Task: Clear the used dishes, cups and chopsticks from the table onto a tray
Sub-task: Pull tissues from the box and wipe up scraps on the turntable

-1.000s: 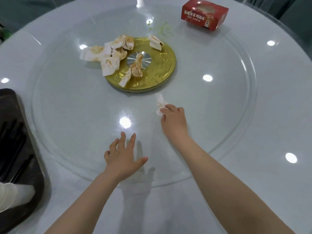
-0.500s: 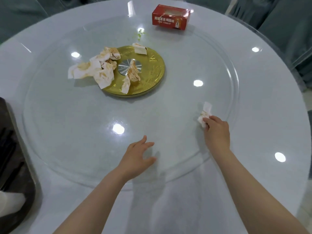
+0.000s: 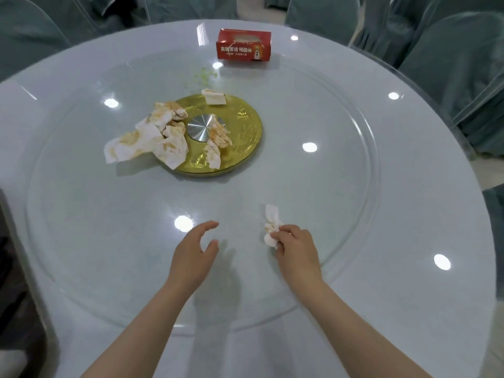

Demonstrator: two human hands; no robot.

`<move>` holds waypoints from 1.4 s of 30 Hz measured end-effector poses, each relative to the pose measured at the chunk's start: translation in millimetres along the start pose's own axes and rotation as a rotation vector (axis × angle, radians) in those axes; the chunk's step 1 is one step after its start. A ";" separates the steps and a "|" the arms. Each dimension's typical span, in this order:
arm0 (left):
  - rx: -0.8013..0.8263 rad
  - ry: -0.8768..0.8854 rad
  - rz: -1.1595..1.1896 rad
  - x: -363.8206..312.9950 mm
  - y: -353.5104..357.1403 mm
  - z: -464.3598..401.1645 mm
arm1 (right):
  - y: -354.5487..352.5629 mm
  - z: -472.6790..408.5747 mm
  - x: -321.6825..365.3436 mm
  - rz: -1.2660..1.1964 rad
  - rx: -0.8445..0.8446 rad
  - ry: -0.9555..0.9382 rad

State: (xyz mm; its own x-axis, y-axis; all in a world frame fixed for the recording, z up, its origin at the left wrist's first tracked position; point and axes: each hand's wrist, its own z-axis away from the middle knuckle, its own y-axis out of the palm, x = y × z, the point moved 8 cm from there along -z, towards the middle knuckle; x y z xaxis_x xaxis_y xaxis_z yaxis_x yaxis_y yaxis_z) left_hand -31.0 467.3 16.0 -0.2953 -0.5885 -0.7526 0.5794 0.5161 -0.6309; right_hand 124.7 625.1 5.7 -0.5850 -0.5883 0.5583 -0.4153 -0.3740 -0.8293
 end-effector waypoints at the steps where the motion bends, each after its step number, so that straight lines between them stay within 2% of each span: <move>1: -0.028 -0.005 -0.003 4.3 -7.6 -5.7 | 2.5 -8.5 -0.4 -0.002 0.018 -0.003; 10: -0.211 -0.021 -0.101 47.2 -82.2 -95.1 | -4.8 -135.9 45.9 -0.171 -0.106 0.041; 18: -0.306 0.014 -0.235 56.4 -141.4 -195.4 | 31.6 -248.4 109.1 0.002 -0.133 -0.060; 21: -0.273 -0.049 -0.373 64.9 -156.0 -226.5 | 66.2 -262.1 113.9 0.012 0.010 -0.048; 23: -0.192 -0.121 -0.466 74.5 -158.2 -245.4 | 94.0 -265.9 117.3 0.059 0.142 -0.060; 25: -0.097 -0.166 -0.508 83.2 -151.1 -258.4 | 110.4 -268.2 120.2 0.143 0.189 -0.093; 27: -0.020 -0.180 -0.559 90.8 -138.4 -263.1 | 114.7 -268.3 122.8 0.189 0.143 -0.129; 29: 0.003 -0.156 -0.617 96.8 -125.9 -260.6 | 108.3 -265.6 125.4 0.121 0.032 -0.182; 32: -0.042 -0.089 -0.616 100.5 -119.1 -254.0 | 99.8 -263.0 126.6 0.023 -0.045 -0.228; 36: -0.054 -0.050 -0.600 100.6 -114.7 -246.9 | 81.9 -263.1 127.6 -0.191 -0.172 -0.129; 38: -0.081 -0.037 -0.567 99.4 -113.6 -242.9 | 77.7 -260.0 145.1 -0.285 -0.240 -0.187; 40: -0.104 -0.019 -0.520 98.2 -112.5 -238.5 | 88.5 -262.8 167.5 -0.345 -0.190 -0.254; 42: -0.130 0.010 -0.474 95.8 -112.7 -233.4 | 111.1 -269.6 182.8 -0.269 -0.068 -0.246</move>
State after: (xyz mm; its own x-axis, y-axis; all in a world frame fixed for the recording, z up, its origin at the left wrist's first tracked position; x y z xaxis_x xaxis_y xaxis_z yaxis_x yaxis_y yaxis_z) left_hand -301.9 498.0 -29.0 -0.5110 -0.7720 -0.3779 0.2799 0.2663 -0.9224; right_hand -216.3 669.4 22.5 -0.2665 -0.6333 0.7265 -0.5816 -0.4954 -0.6452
